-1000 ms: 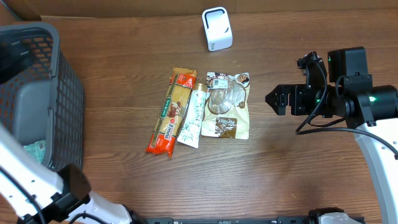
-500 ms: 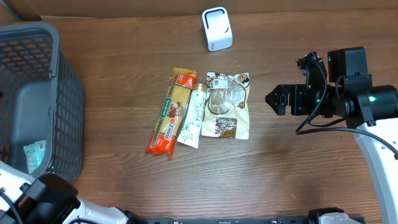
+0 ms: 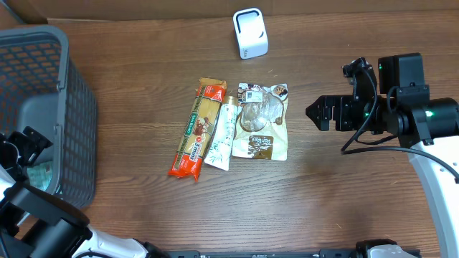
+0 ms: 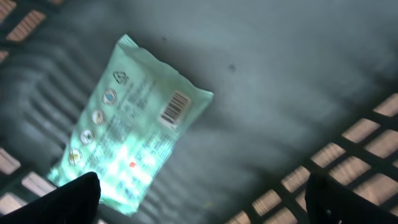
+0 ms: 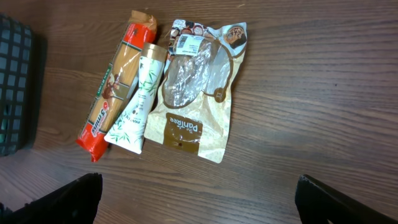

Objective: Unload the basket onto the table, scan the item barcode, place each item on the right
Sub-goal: 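Reach the left gripper into the basket and grasp the mint-green packet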

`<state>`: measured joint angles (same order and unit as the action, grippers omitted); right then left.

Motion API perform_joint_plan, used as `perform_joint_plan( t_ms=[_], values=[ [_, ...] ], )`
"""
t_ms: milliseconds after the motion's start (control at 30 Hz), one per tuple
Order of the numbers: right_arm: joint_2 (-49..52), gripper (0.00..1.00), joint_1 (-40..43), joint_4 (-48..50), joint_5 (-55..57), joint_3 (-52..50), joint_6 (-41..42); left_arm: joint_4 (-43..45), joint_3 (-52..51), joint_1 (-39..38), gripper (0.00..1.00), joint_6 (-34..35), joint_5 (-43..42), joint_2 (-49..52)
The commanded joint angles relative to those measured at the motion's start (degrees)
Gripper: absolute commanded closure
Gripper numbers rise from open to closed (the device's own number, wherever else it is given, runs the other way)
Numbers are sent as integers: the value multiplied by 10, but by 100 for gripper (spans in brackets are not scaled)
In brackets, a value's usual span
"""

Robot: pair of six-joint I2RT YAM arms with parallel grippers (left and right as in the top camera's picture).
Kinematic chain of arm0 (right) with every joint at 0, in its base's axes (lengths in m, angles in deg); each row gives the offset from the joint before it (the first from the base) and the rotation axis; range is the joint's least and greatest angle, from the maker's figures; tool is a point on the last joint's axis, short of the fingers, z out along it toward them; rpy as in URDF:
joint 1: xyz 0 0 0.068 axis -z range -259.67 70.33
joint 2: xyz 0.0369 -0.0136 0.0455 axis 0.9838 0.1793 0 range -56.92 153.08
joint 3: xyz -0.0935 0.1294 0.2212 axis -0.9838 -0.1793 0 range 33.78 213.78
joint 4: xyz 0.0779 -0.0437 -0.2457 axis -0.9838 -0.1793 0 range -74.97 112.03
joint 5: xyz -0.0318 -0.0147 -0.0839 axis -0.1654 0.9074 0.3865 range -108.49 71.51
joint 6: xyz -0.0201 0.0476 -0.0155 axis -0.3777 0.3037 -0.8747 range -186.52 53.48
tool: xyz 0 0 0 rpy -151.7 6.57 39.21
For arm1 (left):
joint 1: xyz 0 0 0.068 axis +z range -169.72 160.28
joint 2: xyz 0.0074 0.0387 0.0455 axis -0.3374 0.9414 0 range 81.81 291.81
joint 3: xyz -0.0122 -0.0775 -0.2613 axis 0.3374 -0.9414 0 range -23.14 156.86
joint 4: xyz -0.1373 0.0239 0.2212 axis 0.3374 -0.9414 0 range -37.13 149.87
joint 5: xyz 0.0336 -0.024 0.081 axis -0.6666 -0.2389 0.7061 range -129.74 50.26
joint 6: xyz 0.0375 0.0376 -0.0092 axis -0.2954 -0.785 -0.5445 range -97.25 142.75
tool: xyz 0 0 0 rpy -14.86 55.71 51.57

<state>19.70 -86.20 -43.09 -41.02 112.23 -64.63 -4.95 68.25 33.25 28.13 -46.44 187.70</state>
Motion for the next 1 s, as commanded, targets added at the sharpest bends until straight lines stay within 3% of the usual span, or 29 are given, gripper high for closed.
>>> perform_joint_plan(
  t_ms=[0, 400, 700, 967],
  values=[
    [-1, 0, -3, 1, 0, 14, -3, 40, -27, 0, 5, -49, 26, -6],
    [0, 0, -3, 1, 0, 14, -3, 160, -122, -2, 7, -183, 26, -1],
    [0, 0, -3, 0, 0, 14, -3, 214, -180, 0, 10, -178, 96, -1],
    [0, 0, -3, -3, 0, 14, -3, 222, -184, 0, 17, -178, 103, 9]
  ],
)
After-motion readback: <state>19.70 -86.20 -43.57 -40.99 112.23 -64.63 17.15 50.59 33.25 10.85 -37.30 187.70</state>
